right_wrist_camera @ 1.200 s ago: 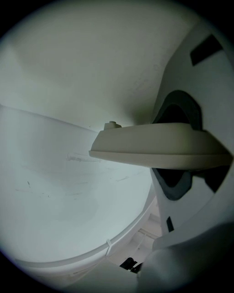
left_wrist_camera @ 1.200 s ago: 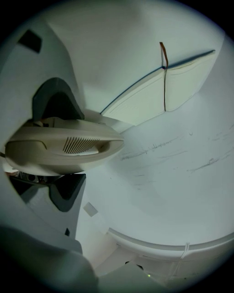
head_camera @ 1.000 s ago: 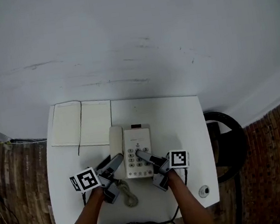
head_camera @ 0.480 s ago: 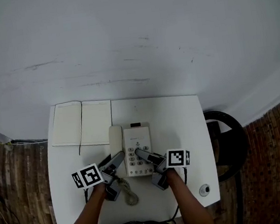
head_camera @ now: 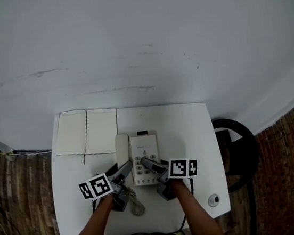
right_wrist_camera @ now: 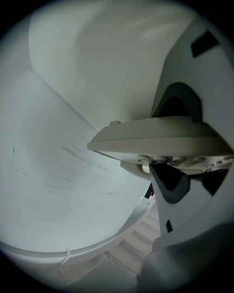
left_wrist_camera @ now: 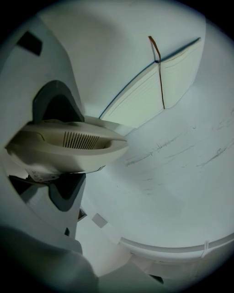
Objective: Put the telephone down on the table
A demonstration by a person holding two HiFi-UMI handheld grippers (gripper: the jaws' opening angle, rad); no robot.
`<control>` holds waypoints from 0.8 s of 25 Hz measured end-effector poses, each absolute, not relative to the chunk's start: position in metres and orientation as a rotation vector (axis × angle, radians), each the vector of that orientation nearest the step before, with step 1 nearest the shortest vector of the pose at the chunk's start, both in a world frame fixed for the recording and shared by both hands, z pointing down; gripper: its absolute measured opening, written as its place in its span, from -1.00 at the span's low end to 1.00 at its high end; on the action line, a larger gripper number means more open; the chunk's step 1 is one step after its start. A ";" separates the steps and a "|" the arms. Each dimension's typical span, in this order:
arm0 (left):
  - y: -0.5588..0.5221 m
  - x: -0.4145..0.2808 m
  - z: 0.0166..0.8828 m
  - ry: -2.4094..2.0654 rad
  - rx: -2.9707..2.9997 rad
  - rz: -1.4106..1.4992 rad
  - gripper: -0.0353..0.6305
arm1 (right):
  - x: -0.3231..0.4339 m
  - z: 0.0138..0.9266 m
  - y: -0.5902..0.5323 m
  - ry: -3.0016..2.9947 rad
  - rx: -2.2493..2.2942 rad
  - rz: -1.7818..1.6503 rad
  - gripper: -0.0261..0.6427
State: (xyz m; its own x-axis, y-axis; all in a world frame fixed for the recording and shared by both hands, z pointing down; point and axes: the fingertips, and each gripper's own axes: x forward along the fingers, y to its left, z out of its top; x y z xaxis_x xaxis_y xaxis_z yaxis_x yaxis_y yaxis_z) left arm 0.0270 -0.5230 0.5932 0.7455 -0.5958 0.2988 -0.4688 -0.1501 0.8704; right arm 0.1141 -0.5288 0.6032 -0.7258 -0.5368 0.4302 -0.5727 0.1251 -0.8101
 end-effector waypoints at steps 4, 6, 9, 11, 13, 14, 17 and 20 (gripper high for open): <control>-0.522 0.025 0.595 -0.851 1.792 -0.118 0.18 | 0.118 0.608 -0.529 -2.269 1.182 1.617 -0.08; -0.520 0.026 0.595 -0.863 1.803 -0.098 0.18 | 0.120 0.611 -0.527 -2.243 1.193 1.619 -0.06; -0.519 0.027 0.595 -0.893 1.828 -0.055 0.18 | 0.125 0.614 -0.525 -2.210 1.228 1.590 -0.03; -0.520 0.026 0.594 -0.922 1.849 -0.018 0.18 | 0.128 0.614 -0.525 -2.187 1.251 1.556 -0.01; -0.519 0.024 0.592 -0.955 1.869 0.016 0.18 | 0.131 0.616 -0.525 -2.164 1.269 1.530 0.00; -0.518 0.023 0.590 -0.968 1.878 0.029 0.18 | 0.133 0.616 -0.524 -2.152 1.281 1.516 0.00; -0.514 0.023 0.583 -0.987 1.911 0.058 0.18 | 0.143 0.612 -0.523 -2.121 1.355 1.409 0.00; -0.512 0.022 0.575 -1.012 1.947 0.087 0.18 | 0.150 0.595 -0.528 -2.156 1.388 1.335 0.00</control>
